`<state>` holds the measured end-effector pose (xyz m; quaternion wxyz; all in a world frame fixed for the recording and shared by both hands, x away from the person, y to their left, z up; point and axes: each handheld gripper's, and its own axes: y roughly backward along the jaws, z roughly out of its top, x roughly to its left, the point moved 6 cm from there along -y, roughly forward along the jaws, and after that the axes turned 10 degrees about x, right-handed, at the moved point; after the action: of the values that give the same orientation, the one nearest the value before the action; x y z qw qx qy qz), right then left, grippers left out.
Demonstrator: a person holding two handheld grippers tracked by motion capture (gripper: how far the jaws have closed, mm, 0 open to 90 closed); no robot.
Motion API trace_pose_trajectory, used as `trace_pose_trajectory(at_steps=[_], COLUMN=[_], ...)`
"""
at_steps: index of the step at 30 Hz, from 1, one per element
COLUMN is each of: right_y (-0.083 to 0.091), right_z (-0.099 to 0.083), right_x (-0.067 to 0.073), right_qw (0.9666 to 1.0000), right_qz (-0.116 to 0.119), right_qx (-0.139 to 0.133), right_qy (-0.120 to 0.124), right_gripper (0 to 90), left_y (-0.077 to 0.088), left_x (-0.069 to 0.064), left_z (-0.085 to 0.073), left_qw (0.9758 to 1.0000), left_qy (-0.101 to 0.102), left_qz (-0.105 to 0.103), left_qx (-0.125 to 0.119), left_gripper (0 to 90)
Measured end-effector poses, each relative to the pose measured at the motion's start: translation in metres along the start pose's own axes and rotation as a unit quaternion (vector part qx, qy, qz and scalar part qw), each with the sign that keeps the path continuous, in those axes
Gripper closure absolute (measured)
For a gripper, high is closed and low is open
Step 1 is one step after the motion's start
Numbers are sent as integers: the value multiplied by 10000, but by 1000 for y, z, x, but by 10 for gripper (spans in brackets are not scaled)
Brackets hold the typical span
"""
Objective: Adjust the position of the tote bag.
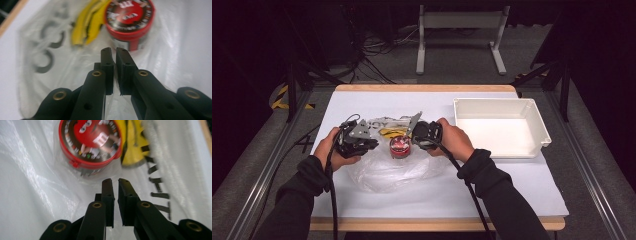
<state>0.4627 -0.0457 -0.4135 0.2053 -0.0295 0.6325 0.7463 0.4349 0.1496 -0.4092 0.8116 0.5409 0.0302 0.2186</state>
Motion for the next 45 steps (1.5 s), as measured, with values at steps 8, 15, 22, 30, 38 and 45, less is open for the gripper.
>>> trace_pose_trajectory(at_steps=[8, 15, 22, 30, 38, 45], right_y=[-34, -47, -51, -54, -55, -47], right_z=[-14, -24, -34, -44, -47, -40], right_x=[-2, -8, -21, -30, -34, -28], right_qw=[9966, 9909, 9855, 9760, 9767, 9875], right_qz=[161, 3, -392, -679, -739, -370], right_qx=[808, 1333, 1602, 1961, 1884, 1342], right_qy=[-1, -160, -411, -652, -717, -741], right_gripper=[595, 399, 384, 431, 416, 399], left_y=[-41, -50, -44, -38, -41, -35], left_x=[-3, 20, 35, 45, 50, 45], left_z=[-20, -38, -55, -64, -70, -58], left_qw=[9897, 9825, 9790, 9780, 9794, 9890], left_qy=[-76, 385, 538, 671, 940, 864], left_qz=[-96, 373, 780, 990, 891, 679], left_qx=[1425, 1782, 1804, 1709, 1552, 991], left_gripper=[616, 453, 434, 459, 481, 532])
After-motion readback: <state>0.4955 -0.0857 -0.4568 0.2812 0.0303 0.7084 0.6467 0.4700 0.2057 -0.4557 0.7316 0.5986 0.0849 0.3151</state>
